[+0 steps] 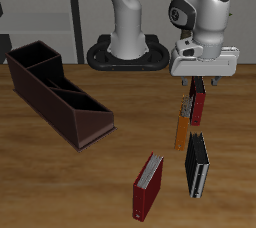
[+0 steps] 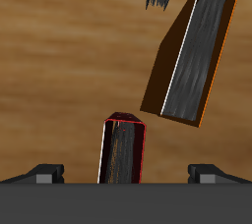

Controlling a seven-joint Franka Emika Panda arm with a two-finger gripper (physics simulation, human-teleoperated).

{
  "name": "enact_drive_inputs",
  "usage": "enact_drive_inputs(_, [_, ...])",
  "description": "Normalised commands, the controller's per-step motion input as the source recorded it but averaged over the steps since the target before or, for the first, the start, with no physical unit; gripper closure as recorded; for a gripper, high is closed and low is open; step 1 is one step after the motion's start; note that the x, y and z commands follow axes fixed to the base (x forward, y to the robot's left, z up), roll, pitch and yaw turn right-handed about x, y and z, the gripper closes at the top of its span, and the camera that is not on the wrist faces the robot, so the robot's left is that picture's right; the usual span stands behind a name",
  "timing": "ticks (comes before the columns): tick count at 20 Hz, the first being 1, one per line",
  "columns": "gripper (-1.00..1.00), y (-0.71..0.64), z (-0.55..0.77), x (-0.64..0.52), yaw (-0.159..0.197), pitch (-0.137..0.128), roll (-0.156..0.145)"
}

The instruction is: Place the left red book into the right desk caddy's front compartment

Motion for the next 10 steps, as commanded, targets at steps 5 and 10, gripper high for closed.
enact_drive_inputs(5, [-1.00, 0.07, -0.20, -0.06, 0.001, 0.015, 0.014])
enact_drive_inputs(10, [-1.00, 0.07, -0.16, -0.06, 0.012, 0.012, 0.016])
